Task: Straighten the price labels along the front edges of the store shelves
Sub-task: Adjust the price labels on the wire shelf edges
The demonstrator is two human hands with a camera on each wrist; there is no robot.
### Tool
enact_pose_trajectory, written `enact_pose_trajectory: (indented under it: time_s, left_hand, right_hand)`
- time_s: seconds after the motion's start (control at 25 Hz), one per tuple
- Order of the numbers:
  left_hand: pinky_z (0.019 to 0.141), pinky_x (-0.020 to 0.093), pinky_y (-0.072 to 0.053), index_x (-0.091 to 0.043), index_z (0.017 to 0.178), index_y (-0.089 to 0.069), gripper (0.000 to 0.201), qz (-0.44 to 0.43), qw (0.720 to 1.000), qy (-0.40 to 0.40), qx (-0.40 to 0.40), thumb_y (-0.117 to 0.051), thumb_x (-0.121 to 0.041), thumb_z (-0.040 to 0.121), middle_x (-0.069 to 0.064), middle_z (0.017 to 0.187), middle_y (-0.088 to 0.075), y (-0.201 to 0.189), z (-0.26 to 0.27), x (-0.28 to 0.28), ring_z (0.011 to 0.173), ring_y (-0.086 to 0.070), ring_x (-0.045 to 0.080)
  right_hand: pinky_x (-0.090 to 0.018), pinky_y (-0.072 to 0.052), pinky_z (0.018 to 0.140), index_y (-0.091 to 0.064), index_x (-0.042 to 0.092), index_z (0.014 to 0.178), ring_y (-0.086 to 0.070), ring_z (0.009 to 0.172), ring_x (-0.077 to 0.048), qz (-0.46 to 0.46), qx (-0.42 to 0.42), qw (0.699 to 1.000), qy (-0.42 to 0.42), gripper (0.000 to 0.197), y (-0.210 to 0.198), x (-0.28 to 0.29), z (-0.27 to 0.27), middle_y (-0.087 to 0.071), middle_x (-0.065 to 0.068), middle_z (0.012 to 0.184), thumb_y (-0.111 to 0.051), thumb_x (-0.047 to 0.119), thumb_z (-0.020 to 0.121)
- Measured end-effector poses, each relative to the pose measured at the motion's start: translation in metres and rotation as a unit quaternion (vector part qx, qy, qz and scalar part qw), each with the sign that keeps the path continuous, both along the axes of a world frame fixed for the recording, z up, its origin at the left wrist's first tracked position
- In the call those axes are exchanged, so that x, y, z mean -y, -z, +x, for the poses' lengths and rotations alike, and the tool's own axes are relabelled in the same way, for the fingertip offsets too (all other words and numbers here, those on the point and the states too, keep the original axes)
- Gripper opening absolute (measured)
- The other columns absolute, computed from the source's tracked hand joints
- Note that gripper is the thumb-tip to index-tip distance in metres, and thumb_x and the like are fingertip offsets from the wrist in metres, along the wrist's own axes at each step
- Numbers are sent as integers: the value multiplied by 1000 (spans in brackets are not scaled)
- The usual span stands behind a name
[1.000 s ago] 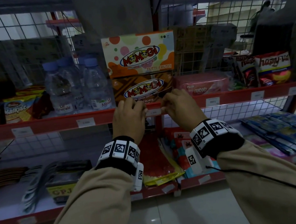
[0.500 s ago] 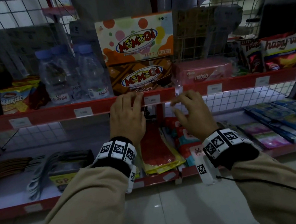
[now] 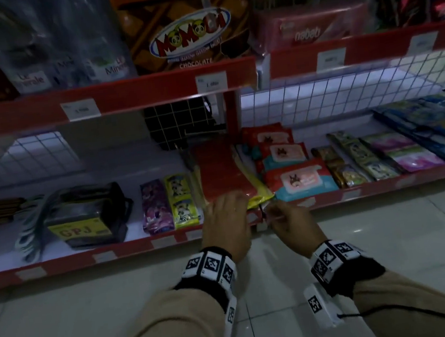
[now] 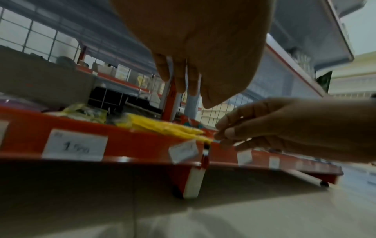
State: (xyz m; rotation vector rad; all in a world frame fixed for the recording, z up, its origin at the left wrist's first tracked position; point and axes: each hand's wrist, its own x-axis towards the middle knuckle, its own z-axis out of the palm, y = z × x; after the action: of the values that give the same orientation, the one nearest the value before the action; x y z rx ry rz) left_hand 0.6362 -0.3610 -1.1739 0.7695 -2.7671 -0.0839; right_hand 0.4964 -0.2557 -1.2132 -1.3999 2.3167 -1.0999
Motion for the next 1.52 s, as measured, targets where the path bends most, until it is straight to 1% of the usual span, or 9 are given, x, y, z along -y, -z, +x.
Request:
enact_pose_trajectory:
  time_s: [0.12, 0.32, 0.52, 0.72, 0.88, 1.0, 1.2, 1.4, 1.52]
  left_hand:
    - [105, 35, -27, -23, 142, -33, 52, 36, 997, 14, 70, -43, -18, 91, -1, 142, -37, 38, 8, -3, 129, -34, 21]
    - [111, 34, -22, -18, 148, -21, 59, 47, 995, 1, 90, -40, -18, 92, 0, 152, -24, 62, 19, 4, 138, -22, 19]
    - [110, 35, -20, -18, 148, -20, 58, 32, 996, 3, 87, -38, -19, 92, 1, 152, -23, 69, 22, 8, 139, -19, 20]
    - [111, 38, -16, -18, 148, -20, 62, 30, 996, -31, 77, -43, -20, 90, 1, 153, -20, 79, 24, 9, 140, -15, 24]
    - [111, 41, -17, -19, 148, -21, 64, 25, 996, -33, 75, -45, -18, 89, 2, 152, -22, 83, 26, 11, 138, -18, 25]
    - [106, 40, -25, -21, 143, -34, 60, 11, 998, -24, 60, -51, -18, 86, 3, 146, -33, 82, 27, 16, 133, -29, 26]
    - [101, 38, -30, -21, 137, -43, 56, 25, 998, -16, 48, -55, -18, 81, 3, 137, -42, 81, 28, 20, 127, -35, 26]
    - [101, 35, -29, -19, 136, -44, 54, 38, 999, -18, 32, -53, -16, 83, 2, 134, -43, 80, 26, 21, 125, -37, 24]
    - [98, 35, -31, -20, 133, -46, 51, 47, 999, -11, 19, -54, -15, 83, 1, 130, -45, 79, 24, 24, 120, -39, 24]
  right_hand:
    - [-27, -48, 80, -63, 9, 115, -65, 93, -25, 15, -3, 1000, -8, 33, 24, -2, 9, -70, -11, 102, -60, 1, 83]
    - [-15, -38, 79, -55, 15, 130, -62, 98, -20, -12, 11, 1000, 20, 55, 37, 4, 22, -67, -6, 112, -56, -5, 79]
    - [-27, -48, 89, -45, 20, 140, -61, 101, -20, -34, 38, 997, 57, 62, 45, 12, 37, -63, -3, 123, -56, 0, 82]
    - [-34, -47, 98, -45, 15, 139, -58, 114, -18, -44, 63, 994, 84, 59, 49, 11, 36, -60, -5, 128, -58, 2, 83]
    - [-34, -49, 89, -51, 13, 134, -57, 101, -20, -50, 39, 994, 83, 56, 50, 12, 32, -60, -8, 114, -60, -1, 80]
    - [-32, -47, 84, -55, 16, 130, -53, 100, -23, -10, -25, 998, 54, 53, 50, 14, 27, -55, -9, 111, -60, 1, 80]
    - [-39, -47, 79, -67, 13, 107, -55, 94, -30, 8, -152, 987, 45, 26, 45, 30, 11, -62, -10, 102, -63, 12, 81]
    - [-37, -44, 74, -68, 16, 91, -53, 89, -28, 9, -155, 986, 52, 13, 43, 39, 5, -63, -7, 93, -69, 20, 78]
    - [-40, -44, 76, -70, 17, 87, -52, 91, -28, 17, -133, 991, 21, 10, 40, 44, 4, -60, -8, 92, -71, 22, 79]
